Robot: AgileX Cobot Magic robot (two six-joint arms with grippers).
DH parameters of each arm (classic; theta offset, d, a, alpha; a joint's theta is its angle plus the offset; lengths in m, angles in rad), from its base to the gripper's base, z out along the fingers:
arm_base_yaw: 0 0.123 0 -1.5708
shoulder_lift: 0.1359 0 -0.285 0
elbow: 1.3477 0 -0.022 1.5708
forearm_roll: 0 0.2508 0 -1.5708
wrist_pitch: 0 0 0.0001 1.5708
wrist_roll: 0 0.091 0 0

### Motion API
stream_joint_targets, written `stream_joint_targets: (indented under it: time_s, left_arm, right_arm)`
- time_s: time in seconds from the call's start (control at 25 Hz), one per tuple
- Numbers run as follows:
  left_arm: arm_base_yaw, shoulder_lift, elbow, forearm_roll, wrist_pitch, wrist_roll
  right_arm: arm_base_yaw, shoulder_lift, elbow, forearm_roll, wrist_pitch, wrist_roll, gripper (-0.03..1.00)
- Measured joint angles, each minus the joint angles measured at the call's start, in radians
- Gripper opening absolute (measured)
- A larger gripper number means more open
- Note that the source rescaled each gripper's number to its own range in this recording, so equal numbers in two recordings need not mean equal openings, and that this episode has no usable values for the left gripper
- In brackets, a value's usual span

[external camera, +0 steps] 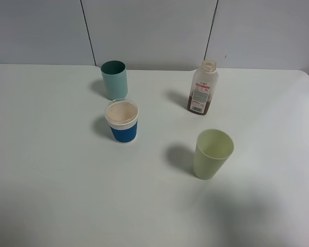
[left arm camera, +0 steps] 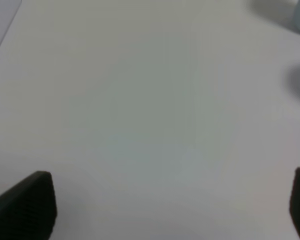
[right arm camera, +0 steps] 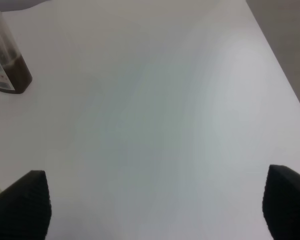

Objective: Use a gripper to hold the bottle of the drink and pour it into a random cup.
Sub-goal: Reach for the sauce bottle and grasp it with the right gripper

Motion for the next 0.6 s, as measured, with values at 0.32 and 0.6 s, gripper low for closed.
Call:
stream_joint_targets:
  time_s: [0.32,0.6]
  left_arm:
    - [0.000,0.000,0.000,0.000,0.000,0.000]
    - [0.000,0.000,0.000,0.000,0.000,0.000]
  right_arm:
    - [0.000,0.000,0.000,0.000,0.000,0.000,0.90]
    - [0.000,0.000,0.000,0.000,0.000,0.000,0.90]
